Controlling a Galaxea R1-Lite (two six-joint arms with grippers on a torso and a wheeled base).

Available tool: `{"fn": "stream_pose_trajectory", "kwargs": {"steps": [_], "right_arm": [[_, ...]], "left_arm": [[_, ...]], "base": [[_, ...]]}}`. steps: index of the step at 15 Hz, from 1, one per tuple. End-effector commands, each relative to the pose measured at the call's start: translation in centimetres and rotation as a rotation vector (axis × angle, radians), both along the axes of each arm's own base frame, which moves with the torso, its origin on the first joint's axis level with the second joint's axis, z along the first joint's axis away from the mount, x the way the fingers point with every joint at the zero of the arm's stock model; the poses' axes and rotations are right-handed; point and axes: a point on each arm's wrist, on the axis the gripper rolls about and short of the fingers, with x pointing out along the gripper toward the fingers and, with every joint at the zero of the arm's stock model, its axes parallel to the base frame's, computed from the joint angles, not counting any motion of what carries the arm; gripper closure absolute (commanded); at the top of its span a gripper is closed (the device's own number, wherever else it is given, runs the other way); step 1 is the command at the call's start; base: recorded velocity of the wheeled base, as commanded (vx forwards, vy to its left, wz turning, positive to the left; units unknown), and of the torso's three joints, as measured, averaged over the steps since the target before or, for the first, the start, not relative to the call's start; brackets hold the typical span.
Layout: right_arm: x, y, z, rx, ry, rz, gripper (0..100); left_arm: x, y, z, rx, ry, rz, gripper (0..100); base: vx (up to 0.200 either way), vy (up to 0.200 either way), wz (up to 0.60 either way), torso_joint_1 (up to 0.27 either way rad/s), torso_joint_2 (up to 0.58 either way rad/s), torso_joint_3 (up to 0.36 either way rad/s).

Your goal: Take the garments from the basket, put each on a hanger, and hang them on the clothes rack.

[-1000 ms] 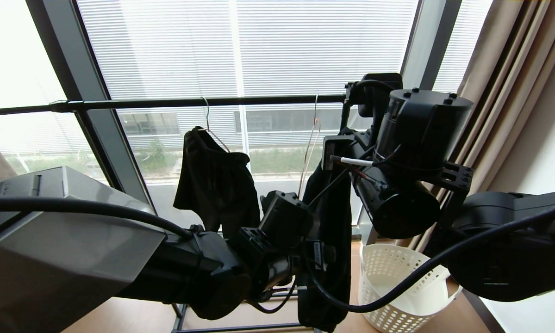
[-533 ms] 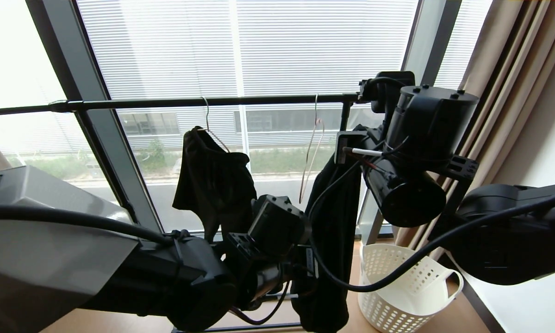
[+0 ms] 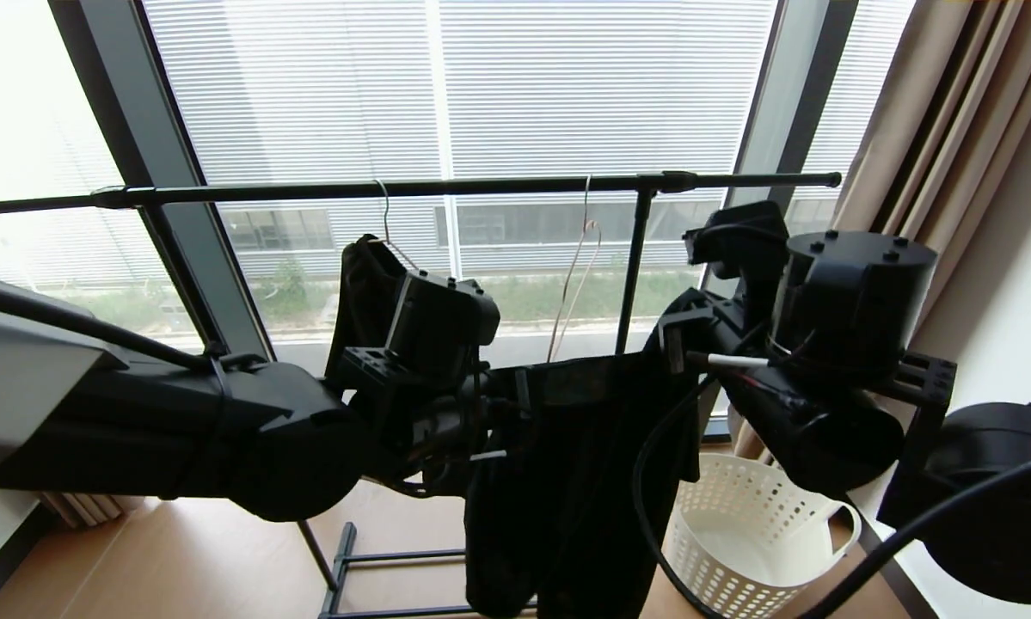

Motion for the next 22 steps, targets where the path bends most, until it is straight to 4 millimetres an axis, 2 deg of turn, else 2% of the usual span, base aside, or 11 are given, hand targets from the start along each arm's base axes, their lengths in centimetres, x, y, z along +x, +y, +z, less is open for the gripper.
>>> {"fn": "stream_pose_trajectory", "kwargs": {"steps": [1, 2, 3, 8, 12, 16, 17, 18, 22], "right_arm": [[-1.9, -0.6, -3.1, -0.073, 0.095, 0.074, 100], [-2.2, -0.6, -3.9, -0.090, 0.122, 0.099, 100], [-2.7, -0.6, -4.7, -0.102, 0.148, 0.134, 0], [-4.0, -1.6, -8.6, -0.171, 0.302, 0.264, 0], [-4.9, -1.9, -8.8, -0.185, 0.337, 0.502, 0], [-5.1, -1.9, -9.0, -0.192, 0.307, 0.609, 0], [-4.8, -1.4, -8.7, -0.157, 0.250, 0.692, 0], [-4.1, -0.7, -8.7, -0.145, 0.216, 0.686, 0], [-0.3, 2.8, -8.7, -0.133, 0.126, 0.541, 0]], "left_arm": [[1.5, -0.3, 1.6, -0.025, -0.040, 0.012, 100], [1.7, -0.7, 1.8, -0.025, -0.042, 0.007, 100], [1.7, -0.9, 2.0, -0.023, -0.048, 0.001, 100], [1.6, -1.1, 2.8, -0.026, -0.064, -0.009, 100], [2.0, -1.0, 3.7, -0.037, -0.093, 0.004, 100], [2.3, -0.8, 3.9, -0.038, -0.100, 0.019, 100], [2.5, -0.6, 3.9, -0.037, -0.102, 0.029, 100], [2.4, -0.6, 3.8, -0.035, -0.100, 0.029, 100], [1.7, -0.5, 3.8, -0.029, -0.093, 0.021, 100]], "base": [[0.000, 0.000, 0.00, 0.000, 0.00, 0.000], [0.000, 0.000, 0.00, 0.000, 0.00, 0.000], [0.000, 0.000, 0.00, 0.000, 0.00, 0.000], [0.000, 0.000, 0.00, 0.000, 0.00, 0.000], [0.000, 0.000, 0.00, 0.000, 0.00, 0.000], [0.000, 0.000, 0.00, 0.000, 0.00, 0.000], [0.000, 0.000, 0.00, 0.000, 0.00, 0.000], [0.000, 0.000, 0.00, 0.000, 0.00, 0.000], [0.000, 0.000, 0.00, 0.000, 0.00, 0.000]]}}
